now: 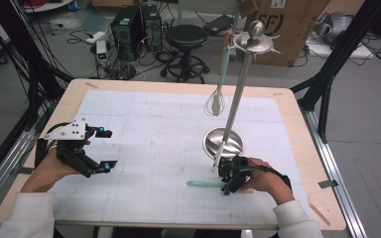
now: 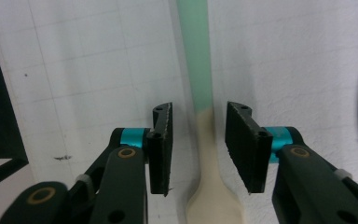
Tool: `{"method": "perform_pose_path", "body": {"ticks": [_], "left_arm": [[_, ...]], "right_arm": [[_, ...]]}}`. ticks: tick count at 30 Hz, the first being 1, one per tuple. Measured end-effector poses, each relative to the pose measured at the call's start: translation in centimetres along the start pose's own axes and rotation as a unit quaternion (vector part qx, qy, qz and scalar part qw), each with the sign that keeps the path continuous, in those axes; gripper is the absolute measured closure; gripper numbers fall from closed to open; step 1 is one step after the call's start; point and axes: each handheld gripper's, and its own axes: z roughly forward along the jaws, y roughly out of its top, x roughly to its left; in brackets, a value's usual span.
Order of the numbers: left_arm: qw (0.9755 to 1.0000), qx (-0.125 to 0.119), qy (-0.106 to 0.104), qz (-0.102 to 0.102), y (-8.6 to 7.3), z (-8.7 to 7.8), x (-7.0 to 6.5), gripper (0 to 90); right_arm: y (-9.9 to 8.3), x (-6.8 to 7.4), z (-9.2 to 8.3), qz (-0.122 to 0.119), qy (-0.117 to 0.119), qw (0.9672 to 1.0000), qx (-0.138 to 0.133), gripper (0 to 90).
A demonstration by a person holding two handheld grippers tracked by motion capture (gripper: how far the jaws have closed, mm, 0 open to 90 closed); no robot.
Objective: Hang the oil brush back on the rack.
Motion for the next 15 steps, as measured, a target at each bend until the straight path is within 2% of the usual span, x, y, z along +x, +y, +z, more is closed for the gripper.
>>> {"method": "perform_pose_path", "body": {"ticks": [6,7,8,9,10,11,12,15], "left_arm": [[1.0000,0.001,0.000,-0.002,-0.07,0.08,0.03,1.7],[1.0000,0.001,0.000,-0.001,-0.06,0.09,0.02,1.7],[1.0000,0.001,0.000,-0.002,-0.06,0.08,0.01,1.7],[1.0000,0.001,0.000,-0.001,-0.05,0.08,0.01,1.7],[1.0000,0.001,0.000,-0.002,-0.05,0.09,0.00,1.7],[1.0000,0.000,0.000,-0.003,-0.06,0.11,-0.02,1.7],[1.0000,0.000,0.001,-0.003,-0.06,0.12,-0.03,1.7],[1.0000,0.000,0.000,-0.003,-0.07,0.17,-0.01,1.7]], "right_arm": [[0.21,0.24,0.03,-0.003,-0.012,0.9998,0.015,71.2],[0.31,0.10,0.12,-0.022,-0.017,0.9995,0.011,71.4],[0.39,0.37,0.05,-0.013,-0.017,0.9995,0.023,71.8],[0.45,0.45,0.09,-0.016,-0.019,0.9994,0.025,72.4],[0.54,0.35,0.14,-0.030,-0.021,0.9991,0.021,73.9],[0.60,0.62,0.08,-0.020,-0.020,0.9991,0.032,76.4],[0.71,0.62,0.13,-0.028,-0.021,0.9989,0.032,80.1],[0.89,0.87,0.12,-0.028,-0.025,0.9985,0.041,81.3]]}}
